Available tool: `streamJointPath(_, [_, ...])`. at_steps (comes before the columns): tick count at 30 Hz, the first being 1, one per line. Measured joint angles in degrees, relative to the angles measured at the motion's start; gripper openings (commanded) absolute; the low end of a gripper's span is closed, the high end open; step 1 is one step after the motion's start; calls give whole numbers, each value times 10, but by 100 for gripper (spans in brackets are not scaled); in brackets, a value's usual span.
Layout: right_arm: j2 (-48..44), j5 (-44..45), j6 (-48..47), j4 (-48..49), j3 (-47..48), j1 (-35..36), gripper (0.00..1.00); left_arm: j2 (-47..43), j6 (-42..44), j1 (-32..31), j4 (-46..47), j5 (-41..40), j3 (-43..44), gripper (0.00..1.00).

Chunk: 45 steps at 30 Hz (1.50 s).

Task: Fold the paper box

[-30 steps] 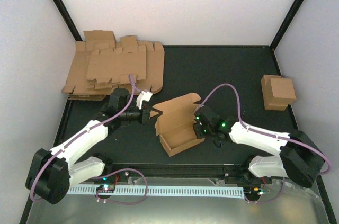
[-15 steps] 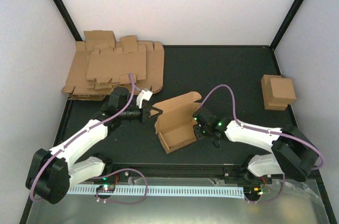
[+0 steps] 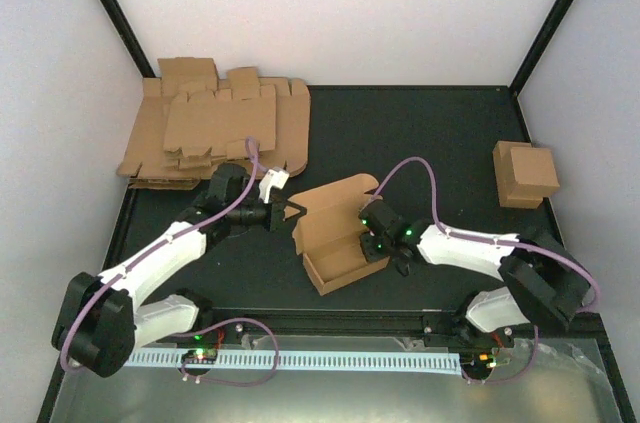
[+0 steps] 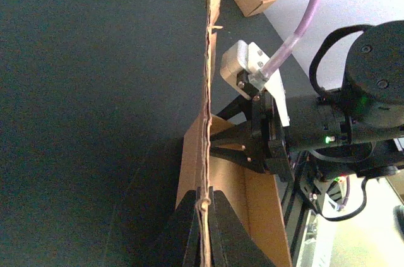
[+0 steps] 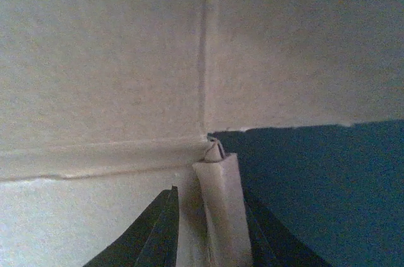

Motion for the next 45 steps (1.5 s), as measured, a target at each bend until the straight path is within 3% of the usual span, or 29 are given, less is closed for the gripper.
streamJointPath(8, [18,0,-3,-6,1,0,27,-2,0,0,-4,-13,2,2])
streamJointPath(12, [8,3,-2,-16,0,0,4,-10,0,0,-4,-14,2,1])
streamJointPath(20, [1,4,-1,-18,1,1,2,-10,0,0,-3,-13,2,3])
streamJointPath(27, [1,27,5,-22,1,0,2,-10,-7,0,-2,-14,2,58])
streamJointPath(30, [1,49,23,-29,4,0,2,-14,-11,0,-3,-17,2,75])
streamJointPath(35, [1,83,67,-41,16,0,5,-41,-15,0,-5,-35,2,89])
streamJointPath(38, [1,96,94,-34,19,0,13,-66,-23,0,-2,-56,-3,97])
streamJointPath(41, [1,104,116,-17,19,0,20,-101,-35,0,1,-89,-24,99])
streamJointPath(42, [2,106,123,-11,19,0,26,-114,-40,0,1,-102,-33,99])
streamJointPath(45, [9,107,130,7,19,0,30,-150,-48,0,-1,-140,-54,99])
